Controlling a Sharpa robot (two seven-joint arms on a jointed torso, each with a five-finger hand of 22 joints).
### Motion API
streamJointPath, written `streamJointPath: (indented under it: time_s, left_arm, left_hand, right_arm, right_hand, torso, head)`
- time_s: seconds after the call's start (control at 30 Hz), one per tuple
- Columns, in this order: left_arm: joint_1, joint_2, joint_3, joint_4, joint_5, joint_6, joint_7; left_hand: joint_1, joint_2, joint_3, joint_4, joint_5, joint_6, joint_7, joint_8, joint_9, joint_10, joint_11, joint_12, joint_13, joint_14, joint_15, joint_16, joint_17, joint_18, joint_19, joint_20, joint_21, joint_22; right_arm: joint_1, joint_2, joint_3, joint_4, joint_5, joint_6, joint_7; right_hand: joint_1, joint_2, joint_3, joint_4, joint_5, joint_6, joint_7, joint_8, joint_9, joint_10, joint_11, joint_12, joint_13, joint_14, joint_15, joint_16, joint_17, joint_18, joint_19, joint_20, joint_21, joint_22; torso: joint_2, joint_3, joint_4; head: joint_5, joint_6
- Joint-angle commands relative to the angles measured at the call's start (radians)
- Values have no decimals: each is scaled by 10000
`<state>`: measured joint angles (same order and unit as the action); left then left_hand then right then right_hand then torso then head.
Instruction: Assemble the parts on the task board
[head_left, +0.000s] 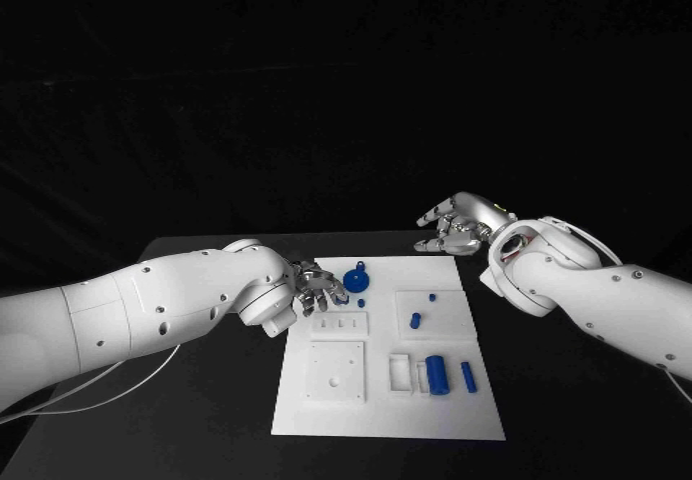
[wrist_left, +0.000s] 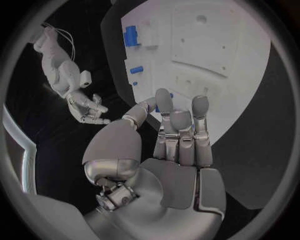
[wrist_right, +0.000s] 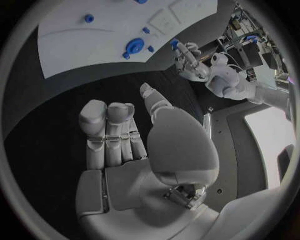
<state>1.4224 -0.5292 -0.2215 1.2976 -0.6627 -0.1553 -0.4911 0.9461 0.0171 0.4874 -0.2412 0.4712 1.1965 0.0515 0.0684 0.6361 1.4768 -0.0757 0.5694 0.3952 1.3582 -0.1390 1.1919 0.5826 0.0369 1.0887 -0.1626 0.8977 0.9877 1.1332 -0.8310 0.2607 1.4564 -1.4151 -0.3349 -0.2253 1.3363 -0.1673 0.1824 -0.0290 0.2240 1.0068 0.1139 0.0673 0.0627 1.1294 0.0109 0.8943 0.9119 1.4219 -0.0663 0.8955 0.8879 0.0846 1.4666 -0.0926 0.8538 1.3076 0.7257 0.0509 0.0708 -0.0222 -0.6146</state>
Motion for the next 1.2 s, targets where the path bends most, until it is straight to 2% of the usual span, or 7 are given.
streamJointPath:
  time_s: [0.03,0.13,0.27,0.43,0.53,0.93,1.2]
  left_arm:
    - [-48,206,-70,-211,-779,324,-511]
    - [-131,390,-128,-437,-926,379,-558]
    - [-264,583,-159,-702,-1119,403,-567]
    - [-448,767,-169,-934,-1237,375,-546]
    - [-528,843,-171,-1006,-1264,361,-531]
    - [-694,964,-172,-1066,-1375,563,-507]
    - [-722,957,-172,-1074,-1519,642,-523]
  left_hand:
    - [20,95,415,-376,27,1107,-822,22,2919,374,-140,81,0,145,-66,35,123,-71,143,6,-164,191]
    - [1,109,388,-349,20,1136,-832,30,3045,374,-138,129,-19,156,-73,-13,214,-89,260,2,-468,557]
    - [4,101,391,-348,14,1149,-832,12,3145,368,-119,141,-39,165,-65,-58,214,-104,375,9,-811,956]
    - [-7,107,365,-323,0,1197,-853,18,3165,374,-125,184,-32,195,-66,-10,293,-112,428,3,-897,1065]
    - [-13,101,347,-308,-20,1245,-864,27,3180,378,-129,233,-49,220,-68,20,362,-131,570,6,-1230,1466]
    - [4,89,282,-254,-105,1364,-905,32,3303,379,-144,367,-43,274,-64,159,564,-150,717,16,-1547,1842]
    - [28,79,264,-234,-114,1406,-916,31,3351,377,-149,414,-49,297,-65,208,635,-157,784,18,-1697,2021]
  right_arm:
    - [144,92,49,-203,851,-315,325]
    - [281,189,83,-397,1014,-370,339]
    - [376,286,102,-561,1107,-399,318]
    - [430,369,111,-674,1144,-401,256]
    - [443,402,114,-722,1150,-387,219]
    - [455,465,117,-798,1156,-316,136]
    - [456,489,117,-833,1156,-266,115]
  right_hand:
    - [-87,52,42,-10,52,78,-1,-49,6,-24,-59,41,-27,12,-22,-19,-13,71,305,60,-19,1041]
    - [-106,56,48,-22,103,85,-1,-49,6,-24,-62,45,-48,14,-25,-21,-15,69,307,57,-17,1043]
    - [-134,60,47,-31,137,94,-3,-50,6,-27,-62,49,-75,10,-25,-38,-28,67,305,57,-27,1041]
    - [-150,64,46,-35,141,114,-7,-48,7,-31,-64,54,-93,14,-26,-33,-24,66,305,55,-32,1041]
    - [-164,62,45,-46,166,127,-9,-49,7,-36,-66,60,-115,14,-27,-38,-27,64,307,54,-25,1044]
    - [-190,75,53,-55,219,178,-20,-46,8,-43,-72,77,-140,14,-31,-41,-28,63,306,51,-36,1042]
    - [-199,81,58,-60,241,194,-23,-48,7,-43,-76,83,-149,13,-33,-44,-30,62,308,49,-36,1042]
  torso:
    - [-50,39,-35]
    - [-51,58,-37]
    - [-43,42,-16]
    - [-35,34,-27]
    - [-35,21,-28]
    - [-62,8,-26]
    - [-64,18,-24]
  head:
    - [5,-69]
    - [-6,-116]
    - [-17,-172]
    - [-24,-223]
    - [-36,-247]
    - [-49,-356]
    - [-62,-355]
